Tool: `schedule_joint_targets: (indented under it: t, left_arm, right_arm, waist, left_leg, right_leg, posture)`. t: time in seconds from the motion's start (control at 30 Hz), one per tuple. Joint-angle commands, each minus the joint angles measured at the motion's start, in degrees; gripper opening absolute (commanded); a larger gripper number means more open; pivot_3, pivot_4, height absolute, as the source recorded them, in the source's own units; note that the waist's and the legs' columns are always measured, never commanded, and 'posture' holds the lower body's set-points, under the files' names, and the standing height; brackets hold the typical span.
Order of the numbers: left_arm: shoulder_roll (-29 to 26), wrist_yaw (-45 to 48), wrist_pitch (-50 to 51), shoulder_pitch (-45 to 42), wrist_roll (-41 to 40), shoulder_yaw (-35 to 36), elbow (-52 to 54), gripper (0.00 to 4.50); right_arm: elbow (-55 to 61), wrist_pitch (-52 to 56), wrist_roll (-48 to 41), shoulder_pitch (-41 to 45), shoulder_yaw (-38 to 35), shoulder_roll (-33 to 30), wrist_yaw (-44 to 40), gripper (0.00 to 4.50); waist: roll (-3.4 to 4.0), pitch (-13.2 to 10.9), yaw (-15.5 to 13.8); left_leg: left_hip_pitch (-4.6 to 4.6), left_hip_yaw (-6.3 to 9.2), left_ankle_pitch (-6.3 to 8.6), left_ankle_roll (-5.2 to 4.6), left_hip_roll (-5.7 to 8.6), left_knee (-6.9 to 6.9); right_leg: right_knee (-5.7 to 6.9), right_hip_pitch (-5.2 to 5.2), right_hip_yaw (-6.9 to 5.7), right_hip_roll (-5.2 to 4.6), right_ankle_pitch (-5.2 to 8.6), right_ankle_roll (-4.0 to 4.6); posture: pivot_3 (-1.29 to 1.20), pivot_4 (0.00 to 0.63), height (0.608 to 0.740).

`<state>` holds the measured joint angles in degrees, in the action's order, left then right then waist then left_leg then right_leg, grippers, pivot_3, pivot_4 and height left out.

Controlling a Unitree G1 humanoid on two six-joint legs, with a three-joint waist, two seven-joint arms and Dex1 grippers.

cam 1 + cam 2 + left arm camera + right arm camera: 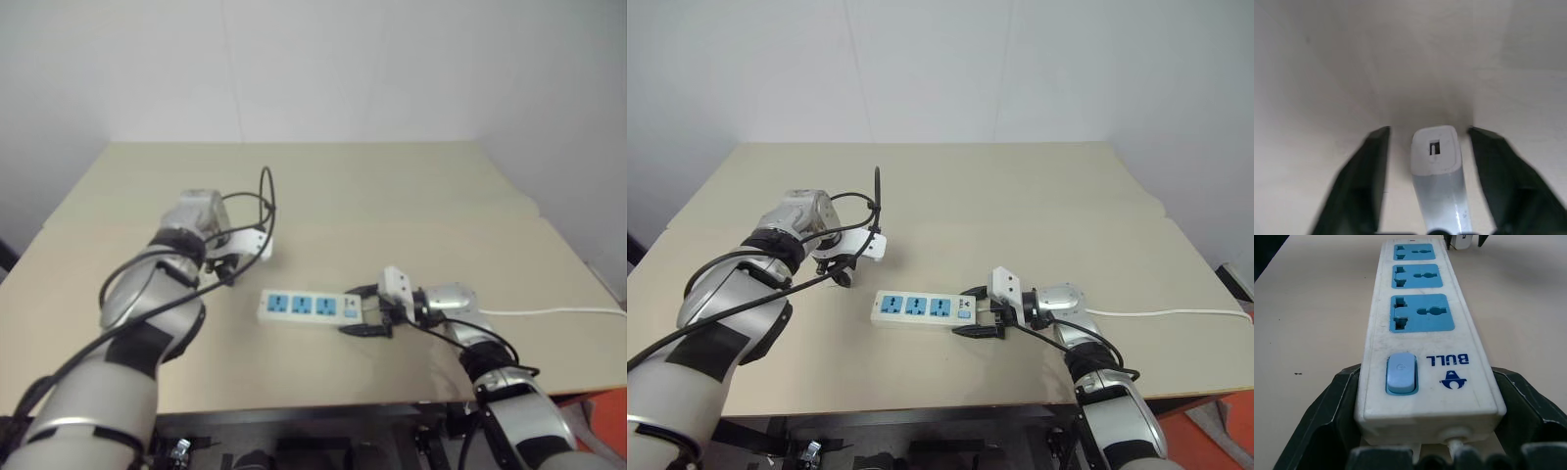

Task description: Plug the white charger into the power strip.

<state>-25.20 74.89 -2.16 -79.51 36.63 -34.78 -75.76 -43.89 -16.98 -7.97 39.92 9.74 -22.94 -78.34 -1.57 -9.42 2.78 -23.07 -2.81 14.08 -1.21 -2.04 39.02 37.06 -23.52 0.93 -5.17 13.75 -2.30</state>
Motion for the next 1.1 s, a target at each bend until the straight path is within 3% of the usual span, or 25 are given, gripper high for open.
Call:
schedule_joint_targets:
  t: [0.03, 0.07, 0.27, 0.43, 0.6, 0.73, 0.87, 0.97, 1.1]
  left_arm:
    - [0.09, -1.56, 1.07, -0.53, -0.05, 0.72, 0.02, 1.25]
    - [0.14, -1.82, 1.27, -0.61, -0.09, 0.80, -0.02, 1.04]
    - [-0.05, -1.48, 1.54, -1.56, -1.32, 2.08, 0.18, 1.04]
    - [-1.80, 1.96, 1.89, -4.86, -6.36, 7.75, 1.67, 1.04]
    - [-7.83, 15.08, 3.24, -9.98, -18.14, 18.07, 6.25, 1.04]
    - [-13.88, 17.61, 10.27, -9.82, -32.55, 26.45, 12.39, 1.04]
    - [-17.31, 17.61, 17.65, 3.06, -51.81, 39.70, 28.40, 1.04]
    - [-15.59, 15.03, 20.37, 18.51, -59.29, 46.63, 44.48, 1.04]
    - [-12.55, 10.00, 27.53, 33.79, -67.08, 49.68, 60.87, 1.04]
  right_arm:
    - [-1.57, 1.37, 3.94, -1.46, 2.14, -0.35, 2.25, 3.42]
    - [-1.59, 1.34, 4.01, -1.41, 2.21, -0.36, 2.29, 3.42]
    - [-1.60, 1.30, 4.05, -1.29, 2.42, -0.44, 2.32, 3.42]
    - [-0.32, 1.35, 3.08, -1.65, 2.22, -0.34, 1.22, 3.42]
    - [0.56, 1.50, 2.05, -1.41, 1.91, -0.33, -0.44, 3.42]
    - [-0.44, 1.20, 2.08, -0.35, 1.76, 0.25, -0.47, 3.42]
    - [-1.19, 1.06, 1.44, 0.33, 1.59, 0.94, -1.17, 3.42]
    - [-1.99, 0.63, 1.48, 0.79, 1.65, 0.83, -2.01, 3.42]
    - [-3.98, -0.24, 1.74, 1.39, 1.50, 0.77, -2.53, 3.42]
  waist:
    - [0.00, 0.01, 0.00]
    - [0.00, 0.01, 0.01]
    - [0.00, 0.01, 0.01]
    - [-0.01, 0.00, 0.02]
    - [-0.01, 0.00, 0.22]
    - [-0.01, 0.00, 0.50]
    - [0.05, 0.03, 0.94]
    - [0.08, 0.05, 1.00]
    - [0.00, 0.02, 0.64]
  left_leg:
    - [0.00, 0.00, 0.00, 0.00, 0.00, 0.00]
    - [0.02, 0.00, 0.00, 0.00, 0.00, 0.00]
    - [0.14, 0.00, 0.00, 0.00, 0.00, -0.01]
    - [0.13, 0.01, 0.00, 0.00, -0.01, -0.01]
    - [0.04, 0.01, 0.00, 0.00, -0.01, -0.03]
    - [-0.06, 0.02, 0.00, 0.00, -0.02, -0.03]
    - [0.02, 0.18, 0.00, 0.00, -0.06, -0.05]
    - [0.24, 0.46, 0.00, 0.01, -0.08, -0.06]
    - [0.18, 0.57, -0.03, 0.06, -0.10, -0.01]
  right_leg:
    - [0.00, 0.00, 0.00, 0.00, 0.00, 0.00]
    - [0.00, 0.02, 0.00, 0.00, 0.00, 0.00]
    - [-0.01, 0.14, 0.00, 0.00, 0.00, 0.00]
    - [-0.02, 0.14, -0.01, 0.00, 0.00, 0.00]
    - [-0.08, 0.07, -0.02, 0.01, 0.01, -0.01]
    - [-0.11, -0.03, -0.02, -0.01, 0.02, -0.04]
    - [-0.01, -0.01, -0.02, -0.02, 0.04, -0.06]
    - [0.06, 0.16, 0.00, -0.04, 0.04, -0.06]
    - [0.07, 0.15, -0.02, -0.07, 0.02, -0.04]
  posture:
    - [0.00, 0.150, 0.740]
    - [0.00, 0.150, 0.740]
    - [0.00, 0.150, 0.740]
    - [0.00, 0.150, 0.740]
    - [0.00, 0.150, 0.740]
    - [0.00, 0.150, 0.740]
    - [0.00, 0.150, 0.740]
    - [0.00, 0.150, 0.740]
    - [0.00, 0.150, 0.740]
